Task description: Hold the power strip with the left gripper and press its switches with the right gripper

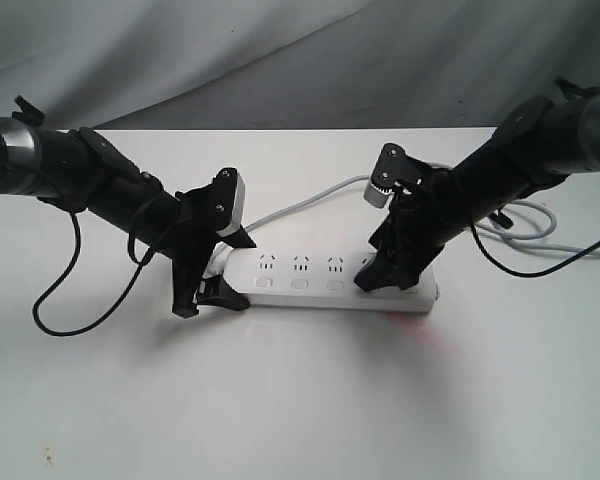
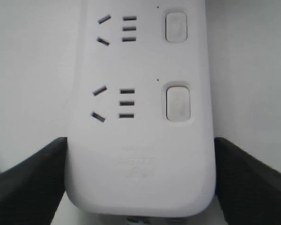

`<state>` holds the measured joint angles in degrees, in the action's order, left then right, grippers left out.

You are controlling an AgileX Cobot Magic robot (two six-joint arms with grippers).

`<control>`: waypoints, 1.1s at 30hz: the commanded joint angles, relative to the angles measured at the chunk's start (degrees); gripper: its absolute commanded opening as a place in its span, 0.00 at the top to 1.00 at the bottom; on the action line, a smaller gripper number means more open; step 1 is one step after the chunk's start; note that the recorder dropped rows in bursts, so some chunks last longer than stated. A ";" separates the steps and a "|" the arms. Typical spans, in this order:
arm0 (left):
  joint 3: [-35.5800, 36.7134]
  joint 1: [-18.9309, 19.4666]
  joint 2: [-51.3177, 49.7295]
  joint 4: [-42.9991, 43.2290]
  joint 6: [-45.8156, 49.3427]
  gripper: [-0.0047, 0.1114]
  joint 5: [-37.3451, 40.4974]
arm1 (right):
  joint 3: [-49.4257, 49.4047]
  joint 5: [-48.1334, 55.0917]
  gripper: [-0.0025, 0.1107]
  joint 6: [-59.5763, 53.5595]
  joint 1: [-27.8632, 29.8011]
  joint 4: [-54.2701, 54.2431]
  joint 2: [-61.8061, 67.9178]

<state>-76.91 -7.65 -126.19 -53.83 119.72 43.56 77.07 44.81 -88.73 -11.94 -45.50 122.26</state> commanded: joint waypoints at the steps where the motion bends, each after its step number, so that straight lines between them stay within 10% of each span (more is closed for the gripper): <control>1: -0.11 -0.32 0.07 -0.26 0.23 0.96 -0.25 | -0.33 -2.06 0.38 -0.71 -0.04 2.97 -0.72; 33: -0.11 -0.32 0.07 -0.26 0.23 0.96 -0.25 | -0.63 -3.97 0.38 1.44 -2.47 3.97 0.37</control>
<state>-76.91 -7.65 -126.19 -53.50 119.59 43.56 77.52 41.32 -84.00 -14.95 -40.42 121.97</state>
